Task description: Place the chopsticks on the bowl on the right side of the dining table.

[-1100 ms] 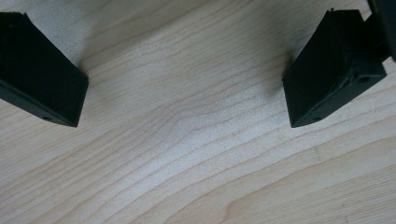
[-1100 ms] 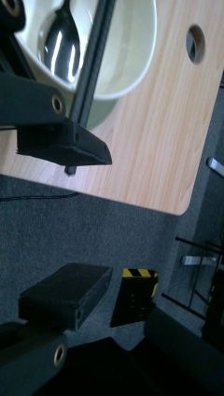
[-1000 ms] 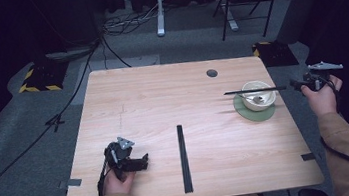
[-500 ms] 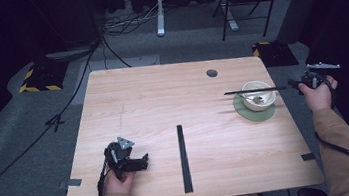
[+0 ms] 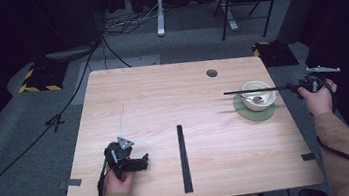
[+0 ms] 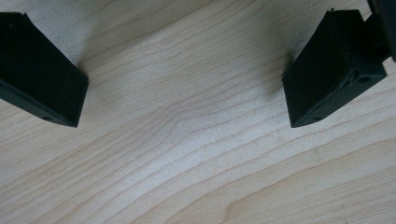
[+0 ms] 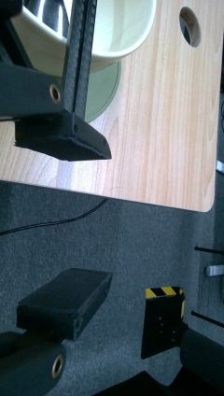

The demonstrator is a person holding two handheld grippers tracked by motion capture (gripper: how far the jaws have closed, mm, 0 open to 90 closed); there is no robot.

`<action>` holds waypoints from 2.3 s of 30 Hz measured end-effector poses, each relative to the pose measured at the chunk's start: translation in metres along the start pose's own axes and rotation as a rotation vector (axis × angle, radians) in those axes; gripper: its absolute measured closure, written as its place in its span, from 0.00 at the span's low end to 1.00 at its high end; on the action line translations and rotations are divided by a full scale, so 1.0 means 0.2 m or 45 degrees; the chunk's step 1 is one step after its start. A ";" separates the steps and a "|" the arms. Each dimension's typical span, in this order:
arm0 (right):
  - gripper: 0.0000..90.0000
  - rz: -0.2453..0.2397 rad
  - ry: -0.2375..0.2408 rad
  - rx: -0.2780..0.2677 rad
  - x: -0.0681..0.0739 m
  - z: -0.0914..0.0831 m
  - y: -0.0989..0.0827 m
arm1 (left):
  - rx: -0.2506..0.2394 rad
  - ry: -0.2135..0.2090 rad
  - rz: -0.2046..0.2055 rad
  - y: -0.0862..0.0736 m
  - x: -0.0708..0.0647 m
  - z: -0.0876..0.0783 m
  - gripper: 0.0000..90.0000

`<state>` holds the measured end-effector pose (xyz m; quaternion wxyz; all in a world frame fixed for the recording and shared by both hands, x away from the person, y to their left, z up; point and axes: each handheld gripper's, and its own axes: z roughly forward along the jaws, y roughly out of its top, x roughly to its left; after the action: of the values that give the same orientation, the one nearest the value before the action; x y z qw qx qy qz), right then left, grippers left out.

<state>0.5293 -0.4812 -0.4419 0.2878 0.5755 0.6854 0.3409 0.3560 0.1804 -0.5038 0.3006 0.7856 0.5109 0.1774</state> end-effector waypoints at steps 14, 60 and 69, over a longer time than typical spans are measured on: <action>0.37 0.000 0.058 -0.096 0.06 -0.19 0.03 | 0.000 0.000 0.000 0.00 0.00 0.00 0.00; 0.25 -0.213 0.620 0.039 0.77 -0.61 -0.19 | -0.001 -0.017 0.015 0.00 0.01 0.00 0.01; 0.24 -0.286 0.654 0.097 0.86 -0.58 -0.29 | -0.011 -0.015 0.019 0.00 0.01 0.00 0.01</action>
<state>0.3735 -0.3336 -0.4189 0.1187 0.4011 0.8077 0.4155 0.3577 0.1812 -0.5040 0.3054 0.7892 0.5025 0.1773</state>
